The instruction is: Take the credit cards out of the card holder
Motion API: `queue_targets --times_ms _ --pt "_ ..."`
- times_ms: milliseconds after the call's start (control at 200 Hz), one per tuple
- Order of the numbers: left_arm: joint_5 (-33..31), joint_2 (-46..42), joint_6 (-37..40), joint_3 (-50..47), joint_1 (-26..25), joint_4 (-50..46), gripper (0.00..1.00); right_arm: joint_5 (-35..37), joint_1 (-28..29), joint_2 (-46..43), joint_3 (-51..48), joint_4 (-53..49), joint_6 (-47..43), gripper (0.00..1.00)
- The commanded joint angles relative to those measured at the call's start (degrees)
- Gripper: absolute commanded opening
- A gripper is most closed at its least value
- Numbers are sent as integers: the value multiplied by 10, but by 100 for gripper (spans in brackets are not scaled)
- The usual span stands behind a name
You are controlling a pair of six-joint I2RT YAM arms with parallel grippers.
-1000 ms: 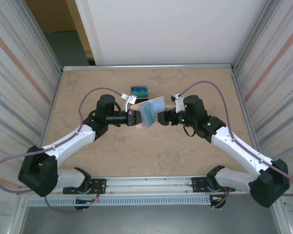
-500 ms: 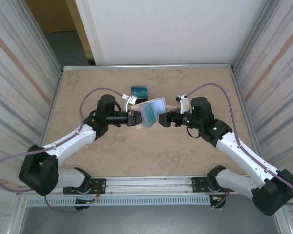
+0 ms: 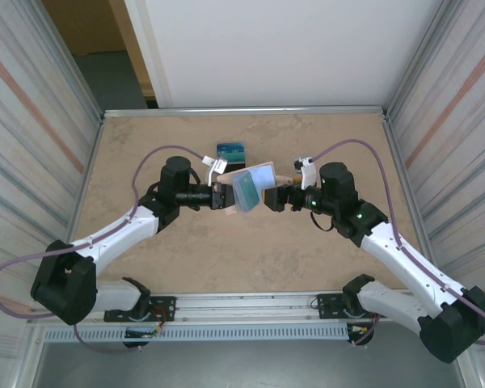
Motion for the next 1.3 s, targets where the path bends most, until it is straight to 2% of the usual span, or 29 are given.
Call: queue_targets --times_ms 0,215,346,446,536,732,892,977,1087,1208,1293 --pt "28 -5 -11 18 5 43 0 -48 -25 20 -12 39 33 99" --pt "41 -2 -21 17 5 67 0 -179 -70 51 -38 143 99 99" --pt "50 3 -29 19 5 81 0 -215 -70 60 -42 179 108 100" --pt "53 6 -34 19 4 88 0 -223 -70 61 -45 192 109 95" --pt "53 7 -36 19 5 92 0 -229 -70 61 -45 197 109 87" --pt "56 12 -39 16 5 100 0 -226 -69 59 -46 196 108 58" --pt "57 15 -40 11 5 103 6 -221 -68 50 -48 193 110 31" --pt "52 10 -39 6 8 101 9 -210 -69 42 -48 183 108 22" --pt "39 2 -38 -5 14 93 18 -193 -69 31 -50 173 107 11" --pt "10 -17 -36 -22 32 68 32 -167 -67 24 -50 152 110 6" --pt "-24 -39 -31 -37 50 42 46 -132 -61 17 -46 128 111 1"
